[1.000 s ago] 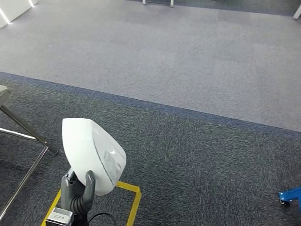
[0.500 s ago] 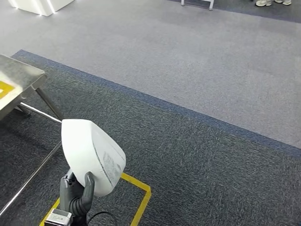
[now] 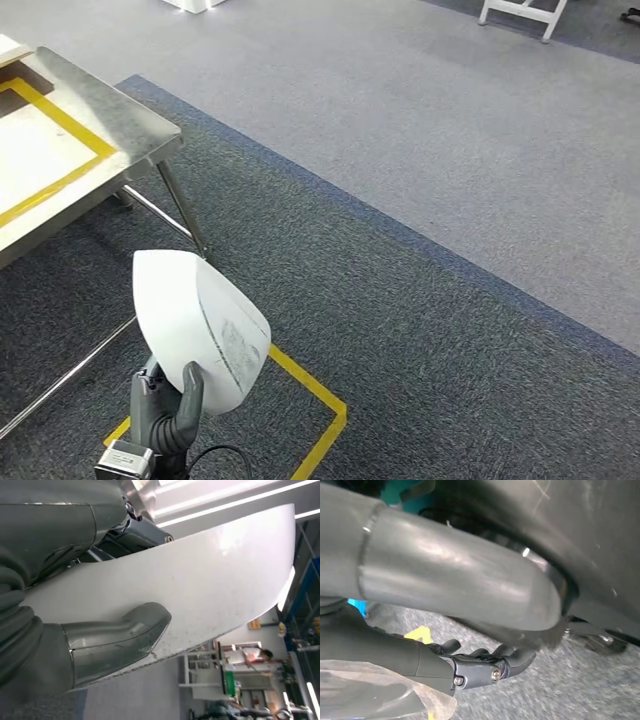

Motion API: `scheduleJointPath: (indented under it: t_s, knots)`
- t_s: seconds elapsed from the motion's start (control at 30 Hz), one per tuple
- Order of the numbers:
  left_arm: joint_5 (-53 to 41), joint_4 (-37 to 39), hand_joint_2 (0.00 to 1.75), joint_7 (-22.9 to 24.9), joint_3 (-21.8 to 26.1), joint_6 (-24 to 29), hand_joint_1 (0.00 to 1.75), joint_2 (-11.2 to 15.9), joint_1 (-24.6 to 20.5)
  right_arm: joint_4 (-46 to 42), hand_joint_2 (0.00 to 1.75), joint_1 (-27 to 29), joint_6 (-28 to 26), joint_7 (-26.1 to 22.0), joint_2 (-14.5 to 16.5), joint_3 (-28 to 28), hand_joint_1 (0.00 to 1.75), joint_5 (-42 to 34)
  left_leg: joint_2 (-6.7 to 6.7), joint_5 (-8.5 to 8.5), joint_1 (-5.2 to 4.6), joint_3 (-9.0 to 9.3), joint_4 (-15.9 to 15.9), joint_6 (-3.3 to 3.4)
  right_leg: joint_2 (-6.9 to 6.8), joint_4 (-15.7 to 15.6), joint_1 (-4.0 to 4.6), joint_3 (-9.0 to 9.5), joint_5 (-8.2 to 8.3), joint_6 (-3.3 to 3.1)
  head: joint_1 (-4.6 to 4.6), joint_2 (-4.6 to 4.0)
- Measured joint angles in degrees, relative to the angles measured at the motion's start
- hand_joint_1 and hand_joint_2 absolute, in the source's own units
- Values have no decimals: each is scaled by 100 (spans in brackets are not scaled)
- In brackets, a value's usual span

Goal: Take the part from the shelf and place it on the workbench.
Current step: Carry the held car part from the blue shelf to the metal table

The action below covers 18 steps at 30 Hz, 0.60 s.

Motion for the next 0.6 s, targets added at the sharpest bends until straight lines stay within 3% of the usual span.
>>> scheduleJointPath:
  t_s: [0.03,0.1,0.17,0.23,0.3,0.33,0.4,0.47,0.53,0.6]
  knots:
    - [1,0,175,0,2,-1,175,-1,2,1,0,2,1,2,0,-1,0,2,-66,10,9,-20,3,-35,17,-47,6,38,-23,-23,-4,0]
    - [1,0,175,0,2,-2,175,1,13,0,0,-4,2,3,3,-4,0,3,-137,17,33,-43,5,-98,-112,-79,14,80,-9,-78,-3,0]
    - [1,-1,175,0,2,-2,175,3,6,-1,0,-5,2,-1,7,-8,0,3,94,-140,22,-149,251,-158,-274,-119,-2,123,-3,-148,-45,0]
    - [1,-1,175,0,2,-9,175,6,-16,-2,0,8,3,-2,8,-9,0,3,426,-484,29,-462,921,-215,-461,-132,3,153,-25,-202,-93,0]
    - [1,4,175,0,2,-16,175,9,-19,-2,0,27,1,0,5,-13,0,3,536,-691,59,-761,1534,-256,-644,-130,15,169,-52,-215,-96,0]
    - [2,7,175,0,2,-17,175,10,-16,-2,0,30,0,1,3,-14,0,3,558,-633,69,-779,1567,-266,-729,-129,17,182,-66,-212,-97,0]
    - [5,11,175,0,2,-17,175,12,-12,-2,0,26,1,0,3,-15,0,3,650,-257,73,-498,1010,-253,-879,-129,19,231,-101,-195,-97,0]
    - [7,12,175,0,2,-17,175,11,-19,-2,0,24,2,-1,3,-15,0,3,915,-1,23,-124,278,-196,-999,-131,36,283,-145,-155,-99,0]
    - [9,13,175,0,2,-17,175,9,-22,-2,0,16,2,-1,3,-15,0,3,1054,3,-35,-12,16,-125,-1108,-141,62,314,-174,-97,-96,0]
    - [9,13,175,0,4,-17,175,8,-9,-2,0,-9,2,-1,2,-15,0,3,934,16,-34,-24,-18,-56,-1203,-168,69,342,-200,-31,-94,1]
